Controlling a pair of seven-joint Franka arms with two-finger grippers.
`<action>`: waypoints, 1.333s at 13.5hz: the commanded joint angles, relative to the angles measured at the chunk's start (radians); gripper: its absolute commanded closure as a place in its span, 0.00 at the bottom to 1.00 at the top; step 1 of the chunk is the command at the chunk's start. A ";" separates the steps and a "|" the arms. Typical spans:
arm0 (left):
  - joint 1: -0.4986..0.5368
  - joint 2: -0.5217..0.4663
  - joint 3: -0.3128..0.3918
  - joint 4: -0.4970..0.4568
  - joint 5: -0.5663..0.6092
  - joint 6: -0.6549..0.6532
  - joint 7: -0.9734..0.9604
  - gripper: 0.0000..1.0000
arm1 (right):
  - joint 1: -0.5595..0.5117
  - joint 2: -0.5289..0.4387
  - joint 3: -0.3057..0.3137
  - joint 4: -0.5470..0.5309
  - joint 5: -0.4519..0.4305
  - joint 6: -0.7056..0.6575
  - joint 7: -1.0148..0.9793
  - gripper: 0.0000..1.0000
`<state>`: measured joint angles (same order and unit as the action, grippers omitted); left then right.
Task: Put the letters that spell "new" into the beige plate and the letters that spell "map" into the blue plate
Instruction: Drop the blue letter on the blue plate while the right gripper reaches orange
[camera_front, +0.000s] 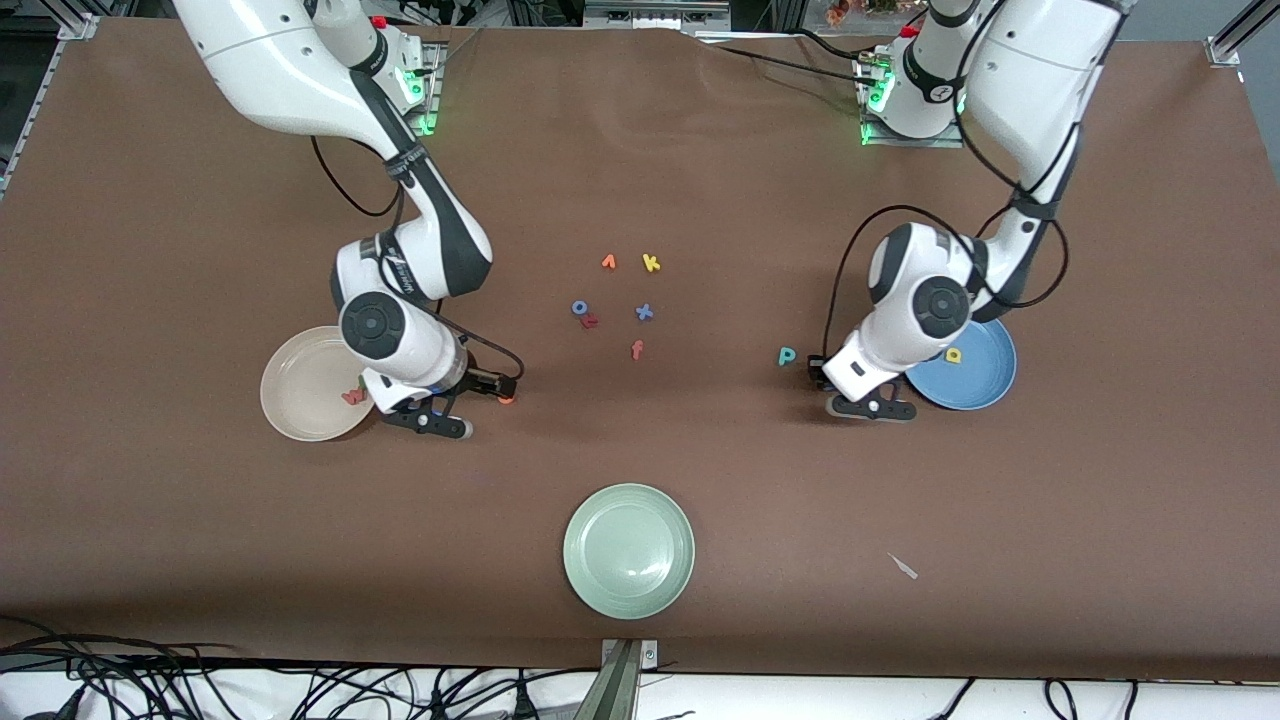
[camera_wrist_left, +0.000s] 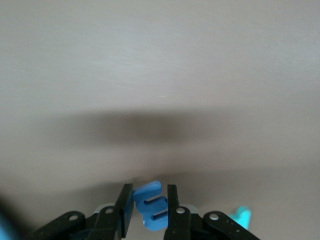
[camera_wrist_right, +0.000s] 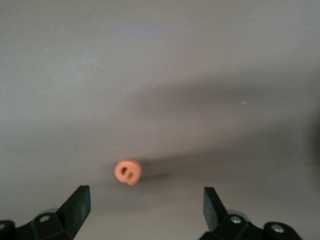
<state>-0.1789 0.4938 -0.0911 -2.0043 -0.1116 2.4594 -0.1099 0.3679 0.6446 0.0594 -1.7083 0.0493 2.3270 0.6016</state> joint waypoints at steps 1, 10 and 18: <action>0.126 -0.141 -0.009 -0.065 -0.003 -0.117 0.148 0.89 | 0.019 0.050 0.000 0.035 0.009 0.037 0.030 0.00; 0.289 -0.195 -0.009 -0.163 -0.005 -0.112 0.409 0.55 | 0.032 0.079 0.000 0.035 0.011 0.043 0.030 0.18; 0.216 -0.169 -0.041 -0.148 -0.094 -0.080 0.313 0.48 | 0.031 0.087 0.000 0.033 0.014 0.052 0.032 0.67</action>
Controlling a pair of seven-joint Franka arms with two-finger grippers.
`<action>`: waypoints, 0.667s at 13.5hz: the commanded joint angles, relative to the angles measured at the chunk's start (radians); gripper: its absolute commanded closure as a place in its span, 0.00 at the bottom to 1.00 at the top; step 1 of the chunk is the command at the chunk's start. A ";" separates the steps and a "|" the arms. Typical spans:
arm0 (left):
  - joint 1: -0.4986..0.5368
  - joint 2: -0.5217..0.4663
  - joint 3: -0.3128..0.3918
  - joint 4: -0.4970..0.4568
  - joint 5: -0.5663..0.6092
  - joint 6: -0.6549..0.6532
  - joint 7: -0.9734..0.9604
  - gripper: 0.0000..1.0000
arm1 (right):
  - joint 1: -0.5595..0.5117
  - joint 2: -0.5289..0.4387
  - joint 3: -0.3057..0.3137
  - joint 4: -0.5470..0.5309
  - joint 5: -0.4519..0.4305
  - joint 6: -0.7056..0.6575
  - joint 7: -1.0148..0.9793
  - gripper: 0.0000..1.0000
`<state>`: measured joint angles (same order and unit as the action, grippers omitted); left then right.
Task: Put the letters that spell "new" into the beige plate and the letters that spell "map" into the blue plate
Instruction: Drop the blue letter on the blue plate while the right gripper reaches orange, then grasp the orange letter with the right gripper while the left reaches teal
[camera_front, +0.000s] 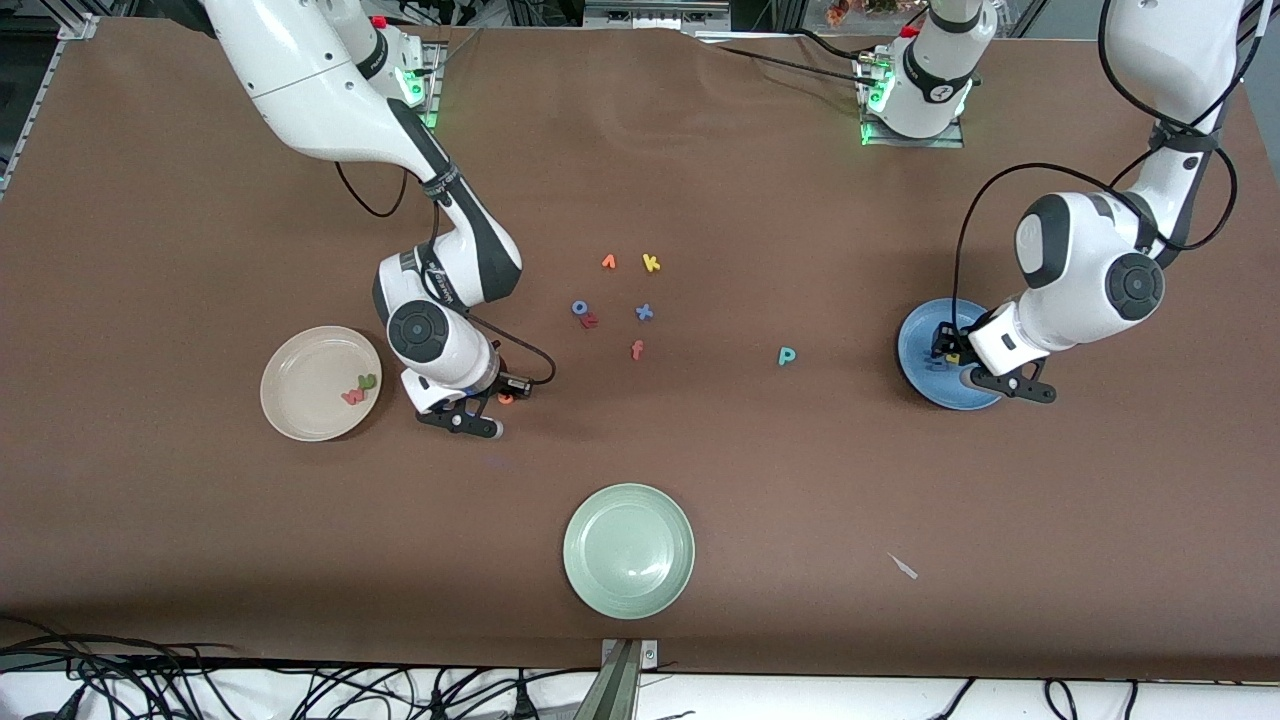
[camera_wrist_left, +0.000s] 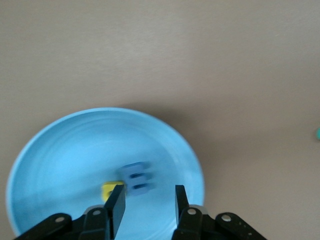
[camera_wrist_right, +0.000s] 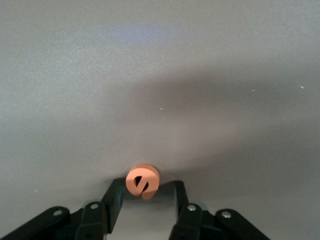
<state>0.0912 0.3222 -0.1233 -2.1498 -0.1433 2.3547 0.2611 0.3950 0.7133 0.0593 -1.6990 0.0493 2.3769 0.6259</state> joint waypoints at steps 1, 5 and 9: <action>-0.092 0.015 -0.009 -0.002 -0.082 0.065 -0.103 0.45 | 0.004 0.018 0.001 0.024 0.014 0.002 0.009 0.72; -0.250 0.096 -0.010 0.030 -0.087 0.169 -0.300 0.36 | -0.010 0.008 -0.002 0.061 0.012 -0.045 0.000 0.84; -0.330 0.138 -0.010 0.083 -0.087 0.178 -0.428 0.30 | -0.044 -0.049 -0.036 0.071 -0.005 -0.209 -0.173 0.89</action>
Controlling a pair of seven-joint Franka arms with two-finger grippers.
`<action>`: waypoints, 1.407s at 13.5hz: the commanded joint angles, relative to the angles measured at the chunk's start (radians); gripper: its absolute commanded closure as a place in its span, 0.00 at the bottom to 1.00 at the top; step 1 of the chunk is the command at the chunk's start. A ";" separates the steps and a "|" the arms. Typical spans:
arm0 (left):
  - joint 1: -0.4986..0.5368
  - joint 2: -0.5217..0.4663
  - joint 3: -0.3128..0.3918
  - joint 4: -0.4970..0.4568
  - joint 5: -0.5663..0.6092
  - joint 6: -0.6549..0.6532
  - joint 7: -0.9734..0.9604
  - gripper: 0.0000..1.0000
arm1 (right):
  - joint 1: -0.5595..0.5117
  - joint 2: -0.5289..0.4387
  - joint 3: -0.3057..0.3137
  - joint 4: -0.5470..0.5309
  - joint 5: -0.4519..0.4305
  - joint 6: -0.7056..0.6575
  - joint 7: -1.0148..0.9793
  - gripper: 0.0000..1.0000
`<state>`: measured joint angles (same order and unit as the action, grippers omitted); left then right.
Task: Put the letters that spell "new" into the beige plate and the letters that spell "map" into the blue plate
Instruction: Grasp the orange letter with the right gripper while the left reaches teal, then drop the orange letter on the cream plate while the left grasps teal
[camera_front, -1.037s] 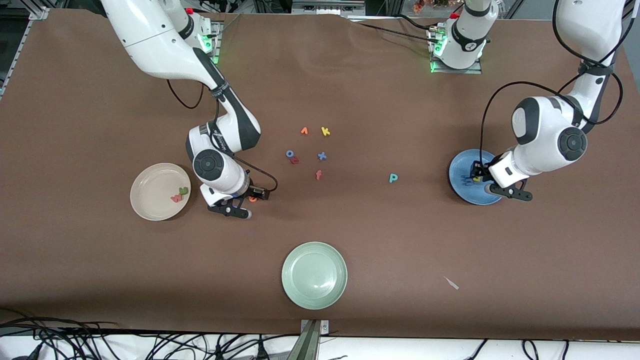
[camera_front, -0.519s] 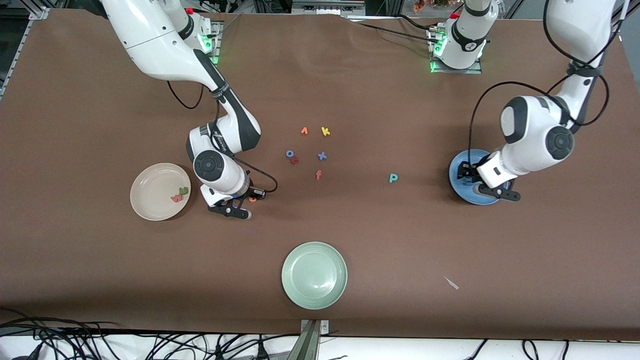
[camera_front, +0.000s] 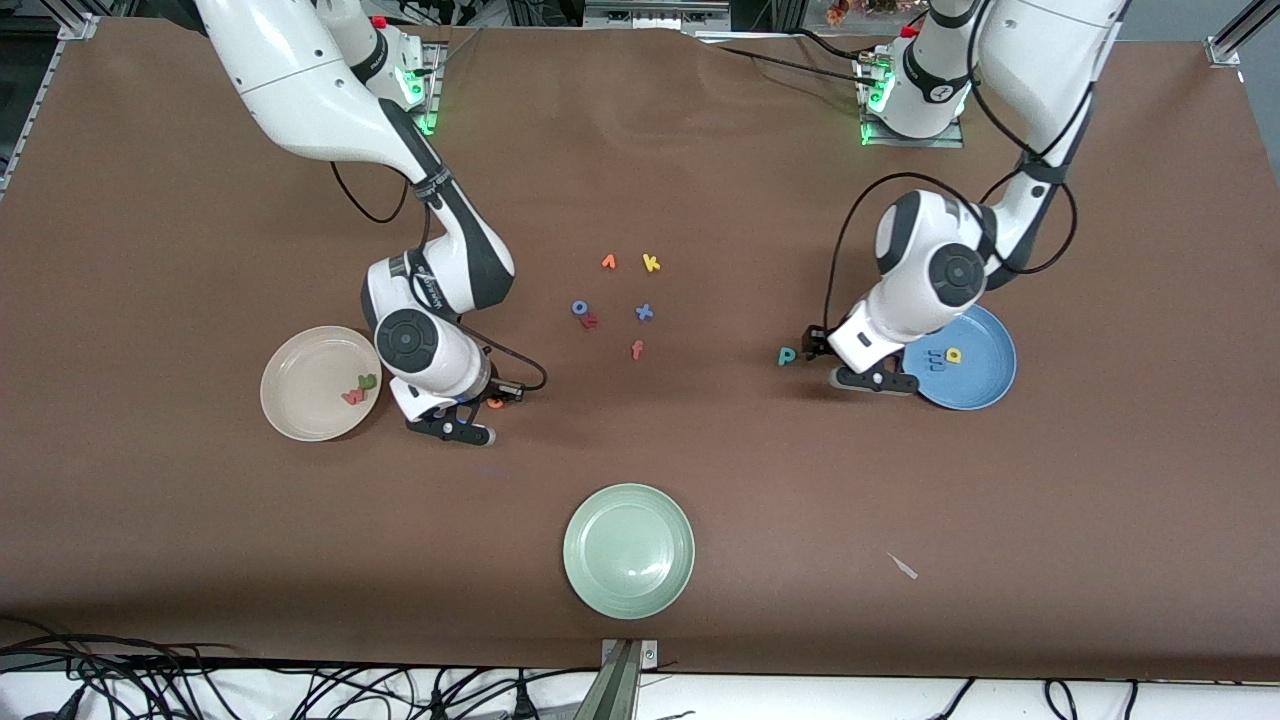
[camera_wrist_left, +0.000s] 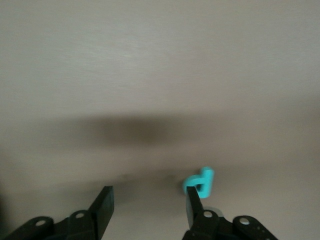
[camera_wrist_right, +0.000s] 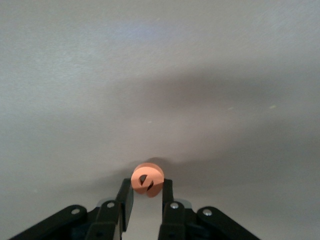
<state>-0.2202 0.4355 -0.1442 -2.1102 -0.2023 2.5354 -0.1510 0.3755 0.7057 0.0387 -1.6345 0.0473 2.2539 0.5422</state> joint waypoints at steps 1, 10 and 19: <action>-0.028 0.029 0.011 0.045 -0.029 0.000 -0.018 0.30 | -0.024 -0.061 -0.040 0.005 -0.003 -0.140 -0.129 0.89; -0.099 0.062 0.011 0.041 -0.019 0.054 -0.076 0.25 | -0.024 -0.203 -0.236 -0.148 -0.004 -0.215 -0.526 0.89; -0.099 0.081 0.012 0.027 -0.005 0.074 -0.074 0.25 | -0.069 -0.161 -0.284 -0.157 0.017 -0.198 -0.582 0.03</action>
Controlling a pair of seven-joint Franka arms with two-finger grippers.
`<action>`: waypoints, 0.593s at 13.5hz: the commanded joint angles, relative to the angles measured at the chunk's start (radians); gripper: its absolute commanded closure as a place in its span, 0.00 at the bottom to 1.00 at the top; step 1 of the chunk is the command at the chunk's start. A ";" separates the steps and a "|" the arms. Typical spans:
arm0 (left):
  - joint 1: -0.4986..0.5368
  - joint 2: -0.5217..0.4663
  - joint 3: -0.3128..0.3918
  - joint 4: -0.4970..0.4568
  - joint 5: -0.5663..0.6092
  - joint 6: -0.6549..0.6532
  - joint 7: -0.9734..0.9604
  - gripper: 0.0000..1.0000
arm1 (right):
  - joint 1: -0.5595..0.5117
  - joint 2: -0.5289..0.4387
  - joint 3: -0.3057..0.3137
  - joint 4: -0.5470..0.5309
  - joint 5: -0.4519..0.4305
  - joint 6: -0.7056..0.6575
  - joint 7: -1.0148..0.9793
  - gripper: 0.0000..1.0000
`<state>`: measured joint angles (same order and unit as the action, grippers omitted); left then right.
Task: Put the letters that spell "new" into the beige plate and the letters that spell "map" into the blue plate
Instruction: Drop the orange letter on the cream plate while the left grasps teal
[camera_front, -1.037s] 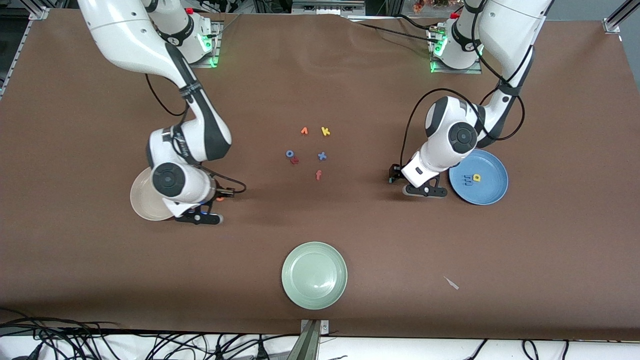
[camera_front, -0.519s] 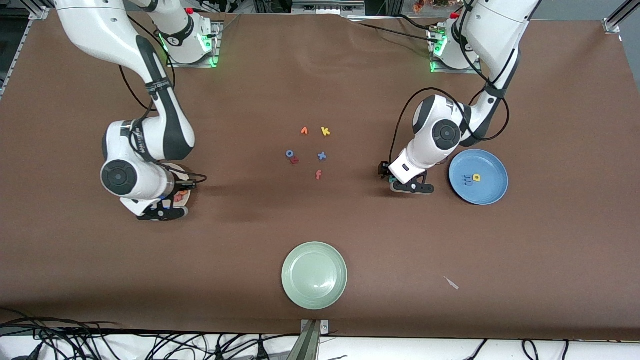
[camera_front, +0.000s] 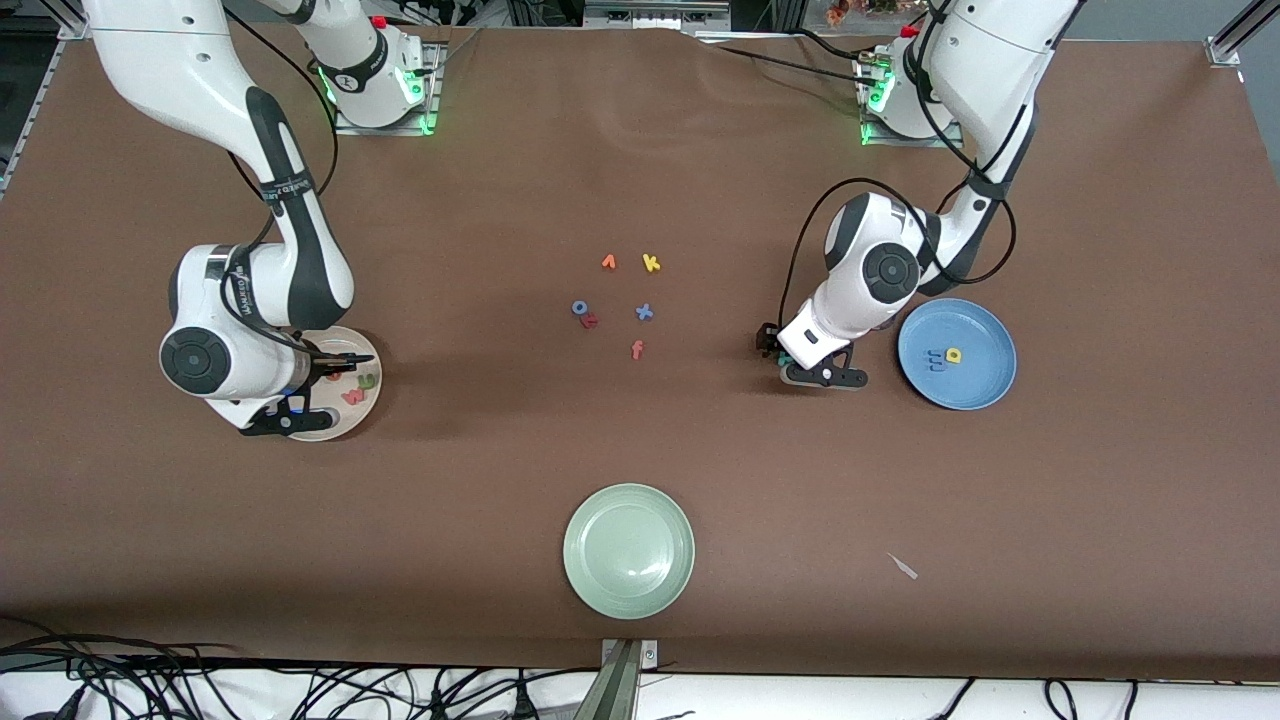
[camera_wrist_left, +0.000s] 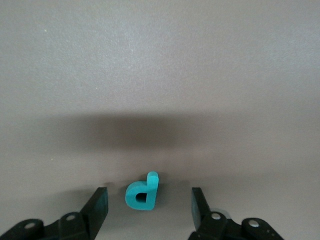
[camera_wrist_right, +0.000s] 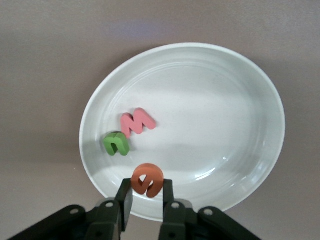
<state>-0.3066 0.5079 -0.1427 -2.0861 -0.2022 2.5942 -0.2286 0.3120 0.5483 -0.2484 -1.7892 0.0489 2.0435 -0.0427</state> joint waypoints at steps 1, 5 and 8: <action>-0.012 0.009 0.011 0.003 -0.005 0.015 0.003 0.29 | -0.004 -0.011 0.004 0.013 0.029 -0.003 0.001 0.00; -0.011 0.009 0.011 -0.005 0.000 0.017 0.011 0.57 | 0.021 -0.016 0.035 0.082 0.049 -0.104 0.087 0.00; -0.009 0.008 0.011 -0.005 0.029 0.017 0.011 0.83 | 0.035 -0.019 0.087 0.154 0.049 -0.219 0.213 0.00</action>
<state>-0.3066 0.5183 -0.1414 -2.0867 -0.1958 2.5985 -0.2257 0.3367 0.5386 -0.1896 -1.6810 0.0862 1.9058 0.0994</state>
